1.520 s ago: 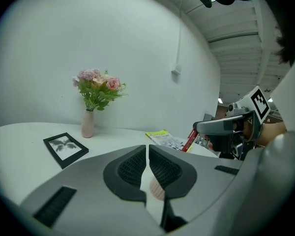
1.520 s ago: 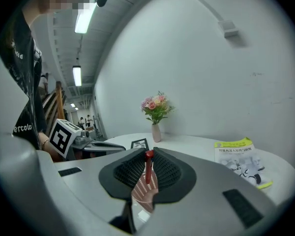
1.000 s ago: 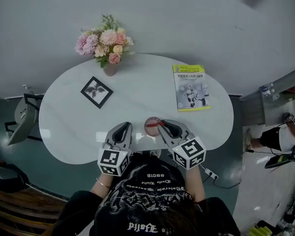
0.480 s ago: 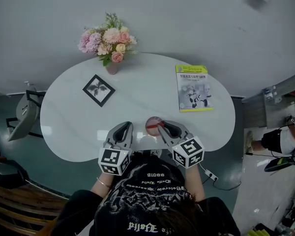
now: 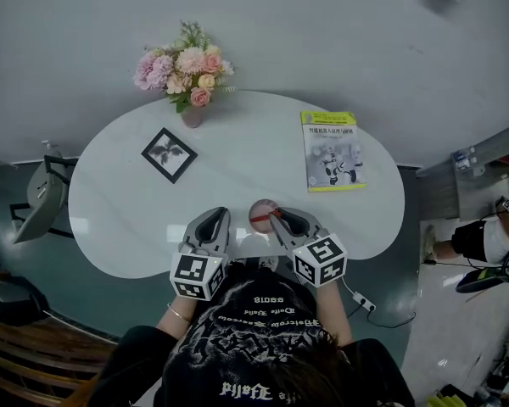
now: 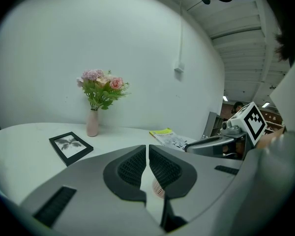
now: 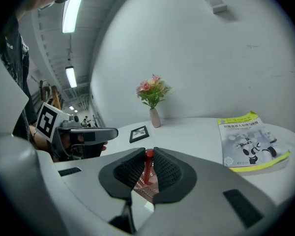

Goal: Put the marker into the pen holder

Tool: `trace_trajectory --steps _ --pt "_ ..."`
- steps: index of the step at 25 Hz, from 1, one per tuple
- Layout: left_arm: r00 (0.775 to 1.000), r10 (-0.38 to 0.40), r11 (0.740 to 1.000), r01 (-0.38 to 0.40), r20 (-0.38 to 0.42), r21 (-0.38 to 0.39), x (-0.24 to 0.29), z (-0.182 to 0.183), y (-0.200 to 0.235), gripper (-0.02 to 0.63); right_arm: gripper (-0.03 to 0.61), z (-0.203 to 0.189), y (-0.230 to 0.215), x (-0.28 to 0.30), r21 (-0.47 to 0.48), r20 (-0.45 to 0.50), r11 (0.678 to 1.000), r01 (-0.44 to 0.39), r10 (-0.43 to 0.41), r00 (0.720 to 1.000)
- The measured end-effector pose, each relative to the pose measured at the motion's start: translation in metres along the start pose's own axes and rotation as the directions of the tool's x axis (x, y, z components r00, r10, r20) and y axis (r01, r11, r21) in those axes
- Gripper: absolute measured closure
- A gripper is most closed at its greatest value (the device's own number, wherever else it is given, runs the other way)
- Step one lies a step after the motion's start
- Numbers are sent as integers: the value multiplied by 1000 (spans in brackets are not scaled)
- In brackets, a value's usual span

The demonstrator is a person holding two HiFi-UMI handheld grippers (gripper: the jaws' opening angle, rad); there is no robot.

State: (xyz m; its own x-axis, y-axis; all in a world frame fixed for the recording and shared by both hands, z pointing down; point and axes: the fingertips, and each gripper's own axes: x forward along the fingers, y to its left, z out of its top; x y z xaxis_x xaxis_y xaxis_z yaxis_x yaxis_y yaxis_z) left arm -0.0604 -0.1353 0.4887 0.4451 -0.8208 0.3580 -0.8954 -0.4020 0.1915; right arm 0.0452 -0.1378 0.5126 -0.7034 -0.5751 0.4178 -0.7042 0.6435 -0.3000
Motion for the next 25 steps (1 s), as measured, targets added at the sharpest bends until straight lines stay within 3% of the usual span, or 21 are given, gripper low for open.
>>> trace_trajectory --steps 4,15,25 --pt "1000 -3 1000 3 2 0 2 1 0 578 497 1 -2 1 -9 -1 1000 10 -10 1000" --pt "1000 -16 1000 16 8 -14 8 2 -2 578 360 12 -11 -2 -80 36 992 102 -100 994" --pt "1000 -22 1000 22 14 -8 10 3 -5 578 365 29 -16 -11 -129 95 978 162 -150 984"
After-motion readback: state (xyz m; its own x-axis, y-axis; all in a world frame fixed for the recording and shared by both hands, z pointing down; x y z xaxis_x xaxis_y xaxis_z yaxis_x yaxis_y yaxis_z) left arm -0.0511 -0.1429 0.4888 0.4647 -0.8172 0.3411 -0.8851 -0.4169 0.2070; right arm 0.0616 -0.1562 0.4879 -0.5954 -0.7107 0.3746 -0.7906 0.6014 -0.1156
